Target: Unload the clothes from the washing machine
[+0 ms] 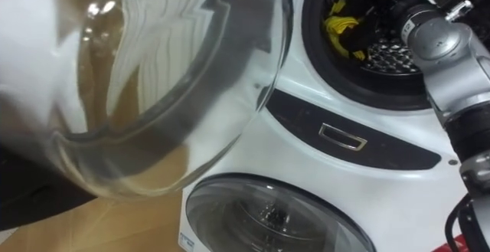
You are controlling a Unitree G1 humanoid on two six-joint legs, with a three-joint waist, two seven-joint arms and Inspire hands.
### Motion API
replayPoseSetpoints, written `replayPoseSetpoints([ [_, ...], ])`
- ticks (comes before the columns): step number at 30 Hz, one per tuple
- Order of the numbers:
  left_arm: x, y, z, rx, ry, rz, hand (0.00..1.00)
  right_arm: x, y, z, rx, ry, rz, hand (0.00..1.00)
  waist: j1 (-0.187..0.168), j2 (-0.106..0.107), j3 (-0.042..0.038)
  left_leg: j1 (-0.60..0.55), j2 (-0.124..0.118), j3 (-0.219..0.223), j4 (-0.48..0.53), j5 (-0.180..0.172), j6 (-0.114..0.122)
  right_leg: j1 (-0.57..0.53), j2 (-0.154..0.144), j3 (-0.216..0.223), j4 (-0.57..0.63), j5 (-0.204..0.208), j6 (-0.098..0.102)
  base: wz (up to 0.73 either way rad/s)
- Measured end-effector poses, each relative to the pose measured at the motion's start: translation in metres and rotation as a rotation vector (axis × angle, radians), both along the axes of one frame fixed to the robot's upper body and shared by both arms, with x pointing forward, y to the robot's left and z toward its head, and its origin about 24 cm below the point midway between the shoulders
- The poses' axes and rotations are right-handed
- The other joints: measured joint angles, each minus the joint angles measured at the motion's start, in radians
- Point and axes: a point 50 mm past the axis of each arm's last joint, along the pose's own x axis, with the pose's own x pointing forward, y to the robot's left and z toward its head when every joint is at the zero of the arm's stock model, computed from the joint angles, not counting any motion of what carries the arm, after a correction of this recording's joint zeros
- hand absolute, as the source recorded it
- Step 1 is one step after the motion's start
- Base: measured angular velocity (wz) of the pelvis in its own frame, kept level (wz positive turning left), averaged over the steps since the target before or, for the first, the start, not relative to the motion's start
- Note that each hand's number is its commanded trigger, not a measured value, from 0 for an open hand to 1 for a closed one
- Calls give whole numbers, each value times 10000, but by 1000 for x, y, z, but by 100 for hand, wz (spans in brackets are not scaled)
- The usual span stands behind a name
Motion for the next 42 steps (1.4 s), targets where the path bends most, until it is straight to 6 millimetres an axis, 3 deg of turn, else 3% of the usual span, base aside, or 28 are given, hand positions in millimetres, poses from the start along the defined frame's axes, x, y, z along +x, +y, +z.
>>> replayPoseSetpoints([
  [5, -3, 0, 0, 5, -56, -36, 0, -3, 18, 17, -270, -904, 627, 100, -121, 67, -15, -7, 3, 265, -1, 0, 0, -85, 32, 229, -2, -15, -24, -13],
  [9, -5, 0, 0, -12, -133, -90, 0, -24, 47, 34, -720, -2660, 1791, 100, -448, 111, -29, 30, 14, 535, 20, 2, -3, -96, 50, 411, -3, -17, -28, -13],
  [13, -8, -1, -1, -103, -261, -17, 0, -57, 64, 22, -612, -3644, 2764, 100, -558, 240, -14, 188, -2, 842, -14, 1, -2, -71, 86, 784, 3, -16, -27, -27],
  [16, -9, -5, -2, -205, -310, 6, 0, -82, 74, 16, -794, -4323, 3189, 100, -689, 489, -34, 228, -34, 1116, -20, 1, -2, -108, 94, 1014, 35, -15, -26, -25],
  [18, -11, -13, -5, -393, -538, 400, 0, -102, 79, 5, -109, -4655, 3511, 100, -806, 766, -58, 353, -25, 1135, -119, 0, -1, -60, 122, 1087, 31, 0, -15, -11],
  [20, -17, -16, -7, -439, -579, 605, 0, -119, 86, -7, 534, -4750, 3768, 100, -907, 872, -117, 389, -5, 1145, -177, 0, -1, -73, 161, 1127, 37, 0, -17, -6],
  [23, -29, -22, -9, -270, -322, 686, 0, -134, 93, -21, 1541, -4591, 4223, 100, -1099, 974, -77, 498, 32, 1392, -187, -3, -7, -51, 219, 1227, 79, 30, -69, -12],
  [26, -36, -30, -13, -336, -158, 829, 0, -139, 93, -29, 2011, -4383, 4193, 100, -1387, 1010, -49, 411, 51, 1423, -216, -102, -46, -217, 244, 1257, 224, 31, -116, -5],
  [33, -57, -33, -14, -408, 294, 1137, 0, -158, 81, -26, 3722, -4551, 4514, 100, -1668, 953, -93, 458, 137, 1646, -130, -134, -94, -210, 393, 1586, 178, 121, -190, -10],
  [42, -58, -28, -12, -272, -149, 1453, 0, -176, 40, -43, 4707, -4092, 3293, 100, -2212, 1133, -16, 401, 160, 2006, -147, -154, -85, -359, 453, 1797, 190, 124, -179, -10],
])
